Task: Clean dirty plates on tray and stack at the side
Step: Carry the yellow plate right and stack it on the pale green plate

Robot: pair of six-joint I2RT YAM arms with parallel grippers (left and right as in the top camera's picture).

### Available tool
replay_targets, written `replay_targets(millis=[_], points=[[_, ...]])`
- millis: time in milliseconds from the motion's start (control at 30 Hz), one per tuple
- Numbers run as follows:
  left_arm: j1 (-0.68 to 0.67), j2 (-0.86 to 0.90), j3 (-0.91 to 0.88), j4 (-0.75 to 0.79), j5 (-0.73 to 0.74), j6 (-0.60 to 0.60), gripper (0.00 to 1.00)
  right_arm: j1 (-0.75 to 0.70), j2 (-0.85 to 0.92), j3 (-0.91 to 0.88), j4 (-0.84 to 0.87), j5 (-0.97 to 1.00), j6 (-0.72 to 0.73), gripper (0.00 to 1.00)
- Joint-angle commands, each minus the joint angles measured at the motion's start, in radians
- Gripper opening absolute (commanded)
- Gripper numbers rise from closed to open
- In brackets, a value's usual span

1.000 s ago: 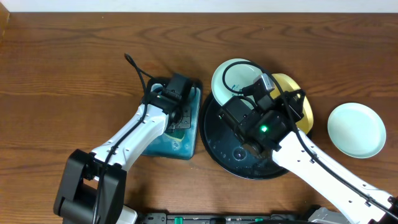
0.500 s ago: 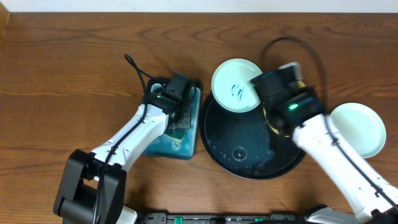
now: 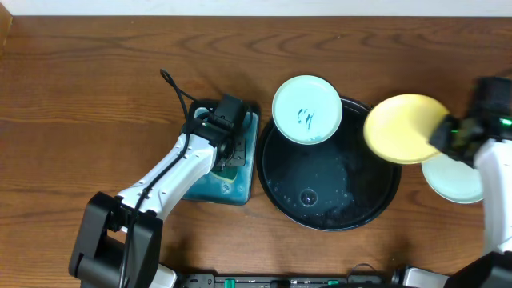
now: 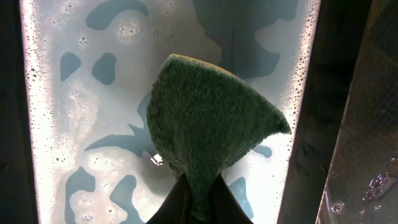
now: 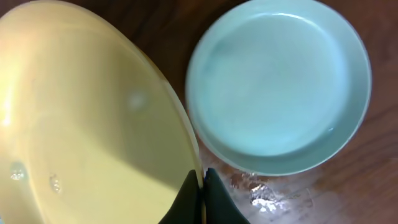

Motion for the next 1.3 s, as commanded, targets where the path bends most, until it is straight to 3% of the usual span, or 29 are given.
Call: replay_targets(millis=[0,367,633,800,900,1033,1267], points=[[0.005,0.003,-0.004,0.000,-0.002,0.017,0.08,-0.113,0.000,-0.036,0.023,-0.097,0.065,0.01],[0.005,0.003,-0.004,0.000,-0.002,0.017,0.07,-0.389,0.001,-0.242,0.208,-0.093,0.156,0.01],[0.005,0.003,-0.004,0.000,-0.002,0.017,0.08,-0.446,0.001,-0.308,0.270,-0.093,0.197,0.01],[0.005,0.003,-0.004,0.000,-0.002,0.017,0.08,-0.445,0.001,-0.308,0.297,-0.135,0.197,0.42],[0.005,0.003,-0.004,0.000,-0.002,0.017,0.08,-0.436,0.001,-0.308,0.325,-0.230,0.187,0.56],[0.005,0.003,-0.004,0.000,-0.002,0.017,0.08,-0.396,0.001,-0.308,0.368,-0.331,0.115,0.66],[0.005,0.003,-0.004,0.000,-0.002,0.017,0.08,-0.223,0.001,-0.308,0.476,-0.493,-0.060,0.68]])
